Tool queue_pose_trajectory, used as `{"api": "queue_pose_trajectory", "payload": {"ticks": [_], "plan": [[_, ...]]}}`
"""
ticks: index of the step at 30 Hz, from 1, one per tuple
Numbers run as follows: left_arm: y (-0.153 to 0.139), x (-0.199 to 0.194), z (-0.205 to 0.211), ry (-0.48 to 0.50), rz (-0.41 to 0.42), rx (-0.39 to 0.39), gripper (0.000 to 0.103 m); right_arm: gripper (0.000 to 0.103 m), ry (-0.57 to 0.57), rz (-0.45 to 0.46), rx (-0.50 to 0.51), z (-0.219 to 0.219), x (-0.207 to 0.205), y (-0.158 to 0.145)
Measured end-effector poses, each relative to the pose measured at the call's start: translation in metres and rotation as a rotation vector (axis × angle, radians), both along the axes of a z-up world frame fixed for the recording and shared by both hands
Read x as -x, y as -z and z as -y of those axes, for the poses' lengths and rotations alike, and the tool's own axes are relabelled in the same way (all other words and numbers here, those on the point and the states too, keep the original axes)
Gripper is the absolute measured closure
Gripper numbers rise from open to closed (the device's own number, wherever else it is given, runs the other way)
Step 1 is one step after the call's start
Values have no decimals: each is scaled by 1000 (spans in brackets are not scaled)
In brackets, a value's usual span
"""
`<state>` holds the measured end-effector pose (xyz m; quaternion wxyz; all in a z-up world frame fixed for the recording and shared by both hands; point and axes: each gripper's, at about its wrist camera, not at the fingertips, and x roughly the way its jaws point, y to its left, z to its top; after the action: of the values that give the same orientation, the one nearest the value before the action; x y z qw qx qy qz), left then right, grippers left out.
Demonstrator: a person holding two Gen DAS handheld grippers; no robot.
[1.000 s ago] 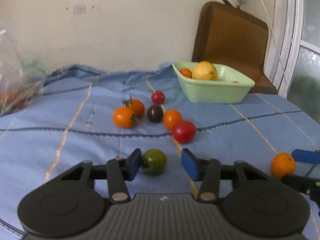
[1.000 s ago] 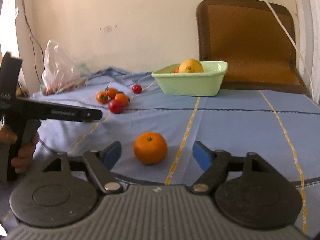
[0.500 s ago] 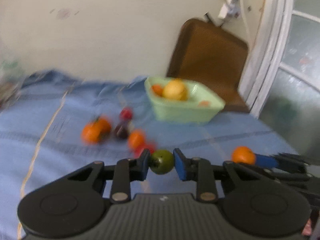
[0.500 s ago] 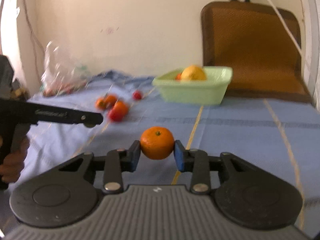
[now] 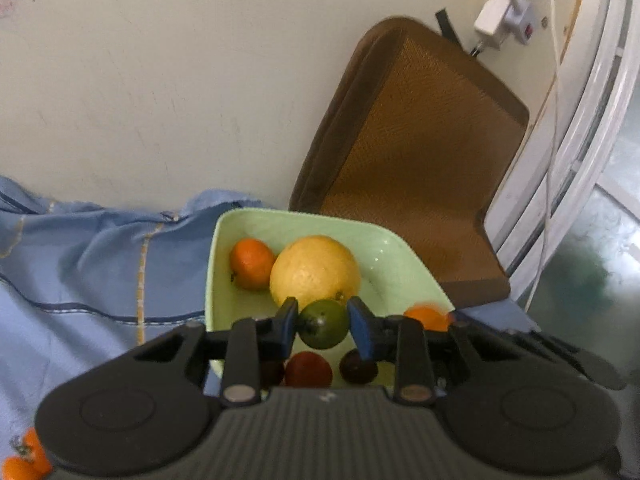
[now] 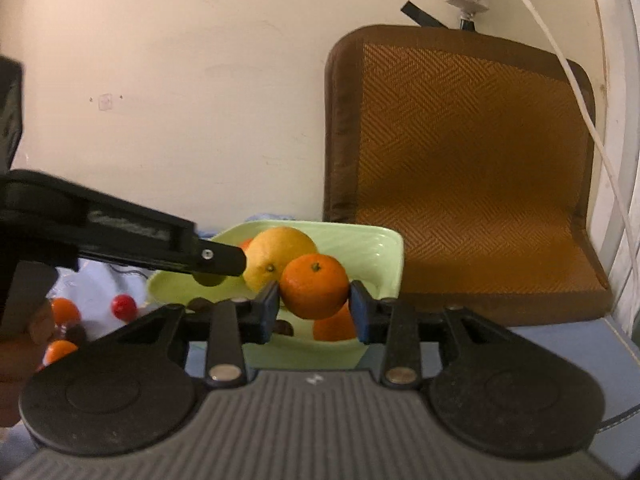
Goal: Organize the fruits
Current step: 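Carry both fruits over the green basket and open both tools to drop them, then grasp a red tomato with the right tool while the left tool grasps an orange tomato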
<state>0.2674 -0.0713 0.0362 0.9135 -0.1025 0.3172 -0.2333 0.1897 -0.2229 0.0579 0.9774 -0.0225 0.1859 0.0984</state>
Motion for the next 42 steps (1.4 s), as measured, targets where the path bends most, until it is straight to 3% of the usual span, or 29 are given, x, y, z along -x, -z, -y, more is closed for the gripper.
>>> {"api": "queue_pose_trajectory", "payload": {"ticks": [1,3,8,10,12,14,17,20,22,27,30,37,40,41,42], "plan": [[1,0,-1,-4,-4,2,68,43,1,9,5,1,2,1],[-2,0,-10,-24,-5,26,61,36,12,57,3,3,11,-2],[-39,30,-71,-134,77,146,61,36,26,199,-89,19,36,-18],[-50,54,-104,-218,122,145,61,37,23,249,-157,27,48,-22],[-49,79,-137,-322,132,95,61,39,6,261,-210,30,54,-25],[-39,101,-162,-398,102,48,61,51,-31,231,-241,29,54,-25],[-17,124,-186,-424,40,16,61,64,-108,107,-301,19,46,-21],[0,130,-193,-399,-12,24,61,65,-227,-28,-348,-2,45,-13],[7,131,-193,-365,-43,43,61,65,-287,-86,-308,-24,52,-7],[7,129,-185,-297,-32,38,60,64,-373,-143,-208,-60,75,5],[8,113,-178,-258,-55,33,48,63,-382,-147,-145,-72,74,9],[20,88,-150,-195,-58,-50,47,63,-380,-201,-11,-105,68,21],[23,88,-140,-203,-30,-113,60,63,-369,-238,8,-112,63,25],[22,90,-138,-199,-30,-134,67,68,-367,-245,10,-113,62,25],[21,94,-139,-202,-30,-142,67,71,-359,-237,14,-112,63,25]]}}
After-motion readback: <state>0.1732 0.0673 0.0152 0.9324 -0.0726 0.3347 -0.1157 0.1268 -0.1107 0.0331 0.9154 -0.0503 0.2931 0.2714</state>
